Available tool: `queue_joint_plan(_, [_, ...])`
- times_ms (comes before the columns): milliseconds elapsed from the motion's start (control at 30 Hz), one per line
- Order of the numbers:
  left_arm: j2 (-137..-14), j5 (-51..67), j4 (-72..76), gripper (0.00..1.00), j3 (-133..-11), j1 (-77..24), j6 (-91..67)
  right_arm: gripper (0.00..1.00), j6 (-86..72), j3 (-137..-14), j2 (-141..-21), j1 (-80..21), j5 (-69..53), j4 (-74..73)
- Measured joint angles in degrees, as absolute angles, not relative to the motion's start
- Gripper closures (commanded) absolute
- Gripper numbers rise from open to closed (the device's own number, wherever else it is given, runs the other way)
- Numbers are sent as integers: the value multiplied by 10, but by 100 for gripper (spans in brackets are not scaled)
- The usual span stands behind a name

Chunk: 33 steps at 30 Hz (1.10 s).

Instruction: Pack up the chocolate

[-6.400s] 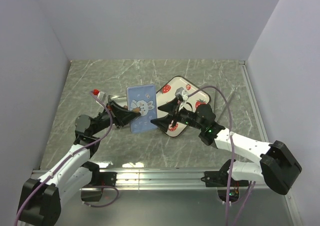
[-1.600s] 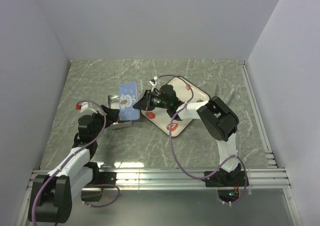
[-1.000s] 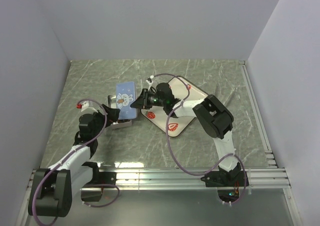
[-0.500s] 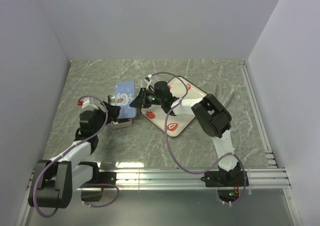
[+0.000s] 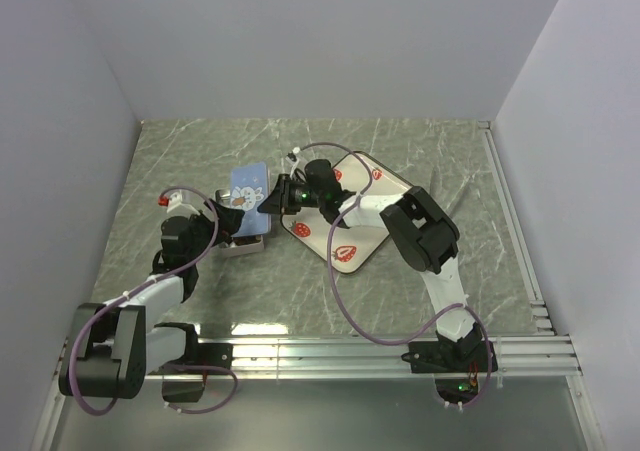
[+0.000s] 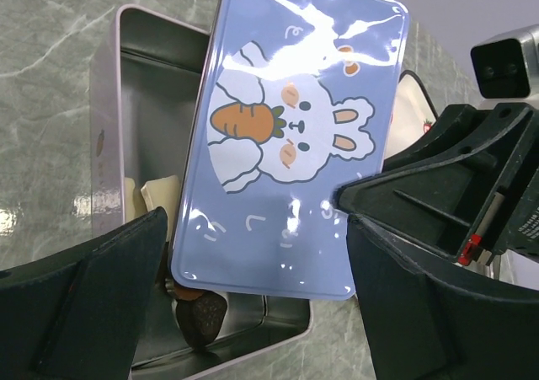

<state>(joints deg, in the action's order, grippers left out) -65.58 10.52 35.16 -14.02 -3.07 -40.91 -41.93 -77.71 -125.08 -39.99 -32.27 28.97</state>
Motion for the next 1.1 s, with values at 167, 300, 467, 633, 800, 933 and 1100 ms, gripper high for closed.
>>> queue_joint_plan(167, [-656, 108, 358, 7, -141, -31, -409, 73, -415, -784, -1252, -400, -323, 278])
queue_joint_plan(300, [-656, 108, 358, 7, -142, -31, -409, 70, -404, -802, -1262, -400, -323, 261])
queue_joint_plan(467, [-665, 108, 357, 8, -147, -31, -406, 66, -378, -821, -1266, -402, -312, 221])
queue_joint_plan(633, [-677, 108, 357, 8, -156, -31, -401, 61, -356, -827, -1266, -404, -302, 203])
queue_joint_plan(800, [-678, 107, 357, 8, -159, -36, -397, 59, -339, -836, -1267, -406, -289, 182])
queue_joint_plan(933, [-678, 107, 357, 7, -159, -41, -396, 58, -333, -838, -1267, -408, -284, 176])
queue_joint_plan(1100, [-678, 103, 352, 7, -160, -47, -395, 58, -326, -853, -1270, -410, -280, 156])
